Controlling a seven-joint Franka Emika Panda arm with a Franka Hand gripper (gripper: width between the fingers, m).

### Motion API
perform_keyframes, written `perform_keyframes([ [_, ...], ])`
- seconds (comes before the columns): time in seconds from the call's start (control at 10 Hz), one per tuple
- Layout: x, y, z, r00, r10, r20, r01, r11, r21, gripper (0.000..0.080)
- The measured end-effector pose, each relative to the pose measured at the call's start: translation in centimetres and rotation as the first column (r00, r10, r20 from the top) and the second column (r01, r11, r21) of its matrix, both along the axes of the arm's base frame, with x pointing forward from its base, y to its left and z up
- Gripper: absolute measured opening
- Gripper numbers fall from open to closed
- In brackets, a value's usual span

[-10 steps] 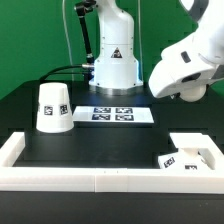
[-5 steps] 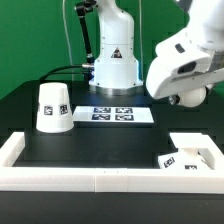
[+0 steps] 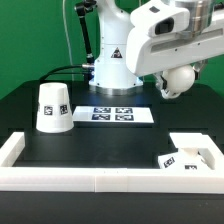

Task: Assemble lamp

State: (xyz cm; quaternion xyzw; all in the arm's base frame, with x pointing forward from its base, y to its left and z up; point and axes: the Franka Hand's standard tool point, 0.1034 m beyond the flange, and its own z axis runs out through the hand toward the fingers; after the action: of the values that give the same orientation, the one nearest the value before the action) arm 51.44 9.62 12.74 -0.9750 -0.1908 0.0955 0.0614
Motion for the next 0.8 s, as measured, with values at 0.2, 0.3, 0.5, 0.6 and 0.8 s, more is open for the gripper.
perform_keyframes([
  [0.2, -0.1, -0.4, -0.2, 0.996, -0.02, 0.086, 0.019, 1.0, 0.014, 0.0579],
  [0.3, 0.9, -0.7, -0.4, 0.984, -0.016, 0.175, 0.011, 0.999, 0.03, 0.0579],
  [0.5, 1.5, -1.9, -0.5, 0.962, 0.002, 0.272, -0.013, 0.999, 0.037, 0.0579],
  [0.6, 2.8, -2.9, 0.1, 0.931, 0.005, 0.366, -0.022, 0.999, 0.04, 0.0579],
  [0.8, 4.2, -4.5, 0.9, 0.879, 0.018, 0.477, -0.035, 0.999, 0.027, 0.0579],
])
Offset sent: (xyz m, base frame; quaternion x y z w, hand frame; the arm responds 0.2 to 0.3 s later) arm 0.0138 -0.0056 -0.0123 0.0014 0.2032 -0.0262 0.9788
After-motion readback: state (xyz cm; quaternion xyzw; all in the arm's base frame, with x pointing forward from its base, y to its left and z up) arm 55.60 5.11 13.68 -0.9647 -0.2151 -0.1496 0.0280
